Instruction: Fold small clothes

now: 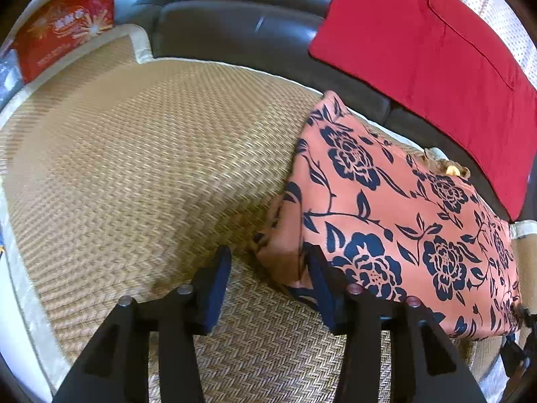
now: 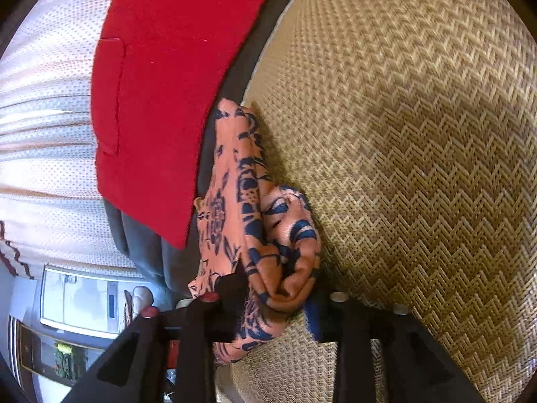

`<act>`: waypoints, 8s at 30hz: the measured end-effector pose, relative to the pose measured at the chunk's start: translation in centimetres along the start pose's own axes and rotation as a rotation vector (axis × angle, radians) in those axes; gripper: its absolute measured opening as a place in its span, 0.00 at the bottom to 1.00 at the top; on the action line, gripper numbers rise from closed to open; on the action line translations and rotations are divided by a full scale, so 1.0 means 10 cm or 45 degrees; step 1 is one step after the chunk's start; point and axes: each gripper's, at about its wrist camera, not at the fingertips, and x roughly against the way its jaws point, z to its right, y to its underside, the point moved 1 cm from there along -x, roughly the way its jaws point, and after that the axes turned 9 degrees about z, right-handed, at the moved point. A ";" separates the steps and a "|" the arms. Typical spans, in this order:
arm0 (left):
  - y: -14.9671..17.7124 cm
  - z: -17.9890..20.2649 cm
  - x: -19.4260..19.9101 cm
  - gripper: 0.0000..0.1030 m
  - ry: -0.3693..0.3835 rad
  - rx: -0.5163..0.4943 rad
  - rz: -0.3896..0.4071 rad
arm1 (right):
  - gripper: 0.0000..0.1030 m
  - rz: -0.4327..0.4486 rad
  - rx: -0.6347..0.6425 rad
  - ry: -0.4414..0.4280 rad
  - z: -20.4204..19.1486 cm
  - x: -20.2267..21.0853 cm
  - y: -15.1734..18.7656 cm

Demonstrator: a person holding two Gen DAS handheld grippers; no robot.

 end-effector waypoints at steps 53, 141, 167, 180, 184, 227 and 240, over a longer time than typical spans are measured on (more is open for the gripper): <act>-0.13 1.58 0.12 0.66 0.290 -0.353 0.044 | 0.72 -0.027 0.078 -0.022 -0.53 -0.39 0.17; 0.24 2.25 -0.57 0.77 0.159 -0.609 -0.094 | 0.77 -0.072 0.231 0.062 -0.88 -0.51 0.92; 0.08 2.09 -0.71 0.80 0.197 -0.557 -0.127 | 0.78 0.071 0.131 0.097 -0.90 -0.91 0.16; 0.16 1.93 -0.68 0.81 0.235 -0.561 -0.089 | 0.66 0.058 0.264 0.175 -1.14 -0.99 0.20; 0.14 1.94 -0.70 0.81 0.235 -0.572 -0.103 | 0.47 0.032 0.270 0.224 -1.12 -1.09 0.14; 0.23 2.00 -0.55 0.83 0.209 -0.628 -0.047 | 0.15 -0.261 0.744 0.230 -1.49 -1.76 -0.73; 0.21 1.93 -0.56 0.83 0.227 -0.626 -0.056 | 0.09 -0.278 0.639 0.183 -1.56 -2.11 -1.25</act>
